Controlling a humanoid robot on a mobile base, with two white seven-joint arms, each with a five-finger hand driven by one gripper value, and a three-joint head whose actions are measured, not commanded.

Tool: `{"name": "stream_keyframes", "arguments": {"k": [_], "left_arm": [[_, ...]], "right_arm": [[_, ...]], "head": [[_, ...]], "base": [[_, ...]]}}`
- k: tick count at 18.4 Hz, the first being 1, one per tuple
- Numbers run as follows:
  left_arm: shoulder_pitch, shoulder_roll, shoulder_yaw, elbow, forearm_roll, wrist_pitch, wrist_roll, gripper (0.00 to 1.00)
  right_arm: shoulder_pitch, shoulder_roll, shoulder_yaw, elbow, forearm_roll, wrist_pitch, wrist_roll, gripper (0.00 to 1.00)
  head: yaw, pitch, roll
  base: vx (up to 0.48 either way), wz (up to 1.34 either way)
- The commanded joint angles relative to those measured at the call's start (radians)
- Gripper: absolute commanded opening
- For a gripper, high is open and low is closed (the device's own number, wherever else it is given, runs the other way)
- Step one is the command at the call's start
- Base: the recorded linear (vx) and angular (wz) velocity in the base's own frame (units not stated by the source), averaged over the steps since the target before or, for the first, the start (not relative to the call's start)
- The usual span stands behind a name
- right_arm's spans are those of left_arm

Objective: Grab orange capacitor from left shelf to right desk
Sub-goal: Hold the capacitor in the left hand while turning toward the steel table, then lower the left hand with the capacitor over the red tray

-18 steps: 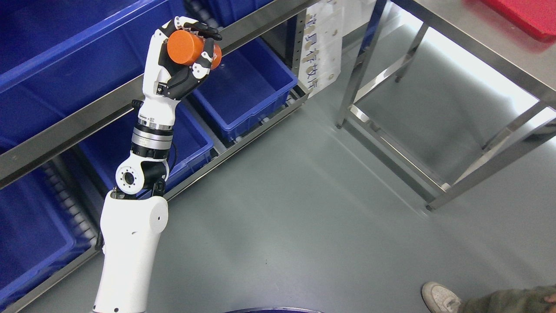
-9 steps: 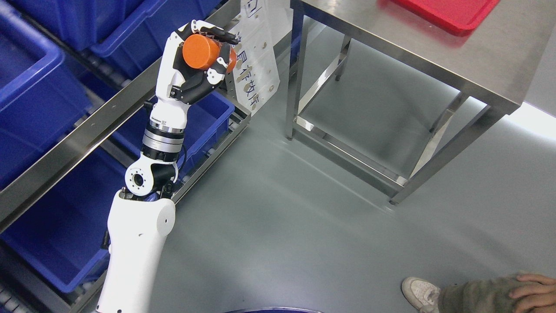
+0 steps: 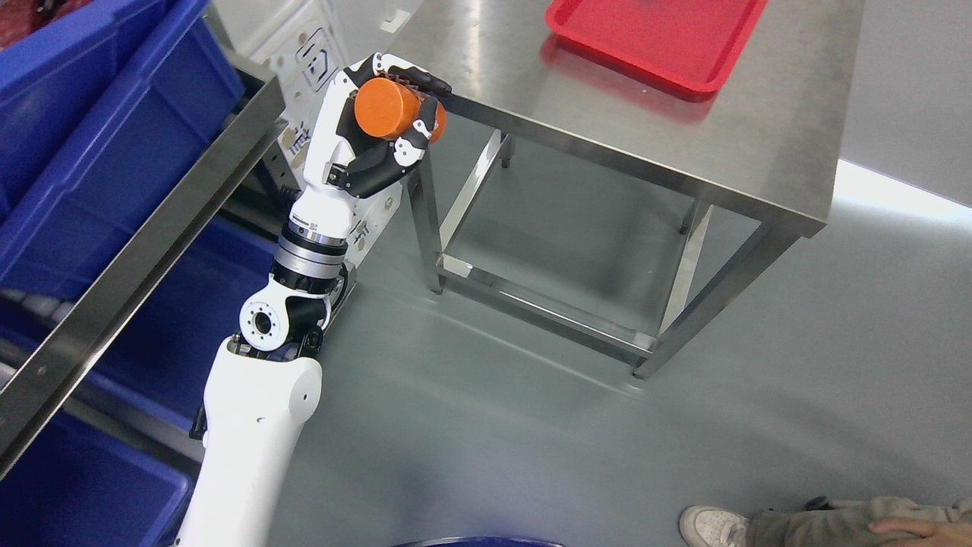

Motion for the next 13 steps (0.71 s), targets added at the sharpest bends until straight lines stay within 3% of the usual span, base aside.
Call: {"name": "stream_keyframes", "arguments": {"k": [1,13], "left_arm": [[0.020,0.017,-0.105,-0.005,0.000,-0.006,0.001,0.06],[-0.030,0.017,-0.168,0.001,-0.002,0.037,0.008,0.07]], "right_arm": [[0.027,-0.017,-0.012,-0.023,0.000,-0.003,-0.001,1.00],[0.027,-0.017,-0.012,-0.023,0.000,-0.003,0.001,1.00]], "head": [[0.0000,0.000,0.000],[0.0000,0.000,0.000]], "base": [[0.325,-0.37],[0.296,-0.28]]}}
